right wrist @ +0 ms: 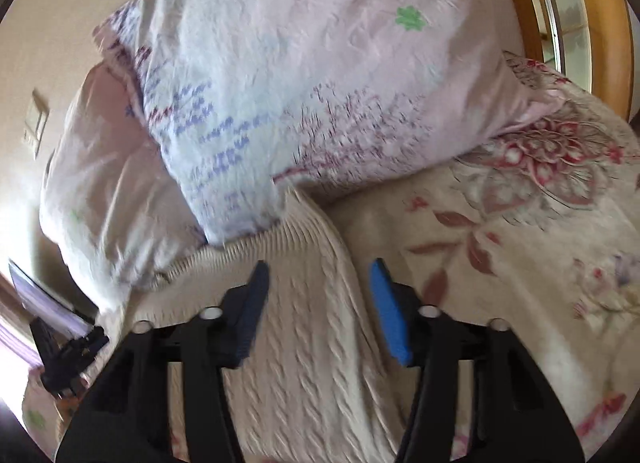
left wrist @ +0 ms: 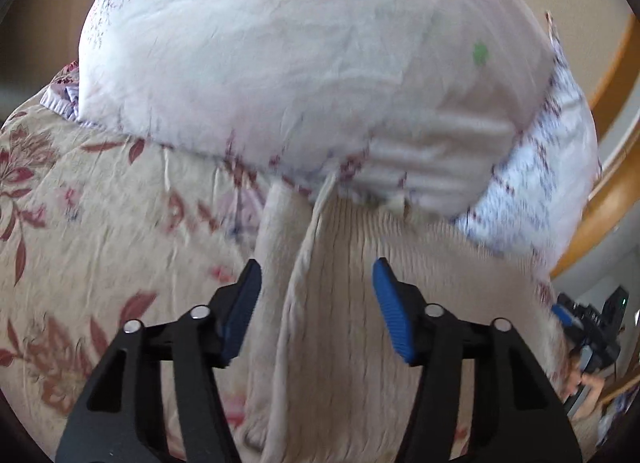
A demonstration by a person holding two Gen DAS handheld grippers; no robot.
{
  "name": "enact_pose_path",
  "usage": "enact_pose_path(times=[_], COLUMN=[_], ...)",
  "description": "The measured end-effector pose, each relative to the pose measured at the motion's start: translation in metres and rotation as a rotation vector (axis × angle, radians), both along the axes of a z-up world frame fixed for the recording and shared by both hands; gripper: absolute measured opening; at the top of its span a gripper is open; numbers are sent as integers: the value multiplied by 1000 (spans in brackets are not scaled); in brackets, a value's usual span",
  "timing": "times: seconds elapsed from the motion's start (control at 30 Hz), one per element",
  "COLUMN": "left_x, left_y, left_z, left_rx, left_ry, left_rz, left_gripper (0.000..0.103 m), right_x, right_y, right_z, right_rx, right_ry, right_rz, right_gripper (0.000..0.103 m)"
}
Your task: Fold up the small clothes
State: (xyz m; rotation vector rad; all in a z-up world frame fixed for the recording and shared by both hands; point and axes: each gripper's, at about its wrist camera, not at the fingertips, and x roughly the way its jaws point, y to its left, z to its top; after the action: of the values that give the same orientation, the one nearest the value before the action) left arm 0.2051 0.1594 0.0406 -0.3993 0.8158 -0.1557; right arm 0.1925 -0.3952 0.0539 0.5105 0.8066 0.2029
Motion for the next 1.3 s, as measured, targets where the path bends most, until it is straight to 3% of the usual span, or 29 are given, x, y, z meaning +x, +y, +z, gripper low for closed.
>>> enact_pose_path(times=[0.13, 0.27, 0.4, 0.47, 0.5, 0.53, 0.67, 0.97, 1.03, 1.2, 1.3], left_x=[-14, -21, -22, -23, -24, -23, -27, -42, -42, -35, -31], left_y=[-9, -14, -20, -22, -22, -22, -12, -2, 1, 7, 8], left_z=[-10, -18, -23, -24, -25, -25, -24, -7, -8, -29, -35], left_rx=[72, 87, 118, 142, 145, 139, 87, 43, 46, 25, 10], left_ry=[16, 28, 41, 37, 39, 43, 42, 0, 3, 64, 73], left_rz=[-41, -46, -55, -57, -58, -59, -47, -74, -81, -75, -67], left_gripper=[52, 52, 46, 40, 31, 23, 9, 8, 8, 8, 11], right_x=[-13, -15, -13, -15, -16, -18, -25, -52, -54, -47, -46], right_y=[1, 6, 18, 22, 24, 24, 24, 19, 18, 5, 10], right_z=[-9, -19, -32, -36, -35, -35, -25, 6, 3, -29, -31], right_rx=[-51, -87, -141, -172, -187, -188, -173, -129, -140, -137, -165], right_ry=[22, 48, 86, 83, 76, 69, 28, -48, -36, 95, 97], right_rz=[31, 28, 52, 58, 61, 64, 56, 37, 32, -14, -21], right_gripper=[47, 44, 34, 23, 14, 13, 11, 11, 11, 11, 11])
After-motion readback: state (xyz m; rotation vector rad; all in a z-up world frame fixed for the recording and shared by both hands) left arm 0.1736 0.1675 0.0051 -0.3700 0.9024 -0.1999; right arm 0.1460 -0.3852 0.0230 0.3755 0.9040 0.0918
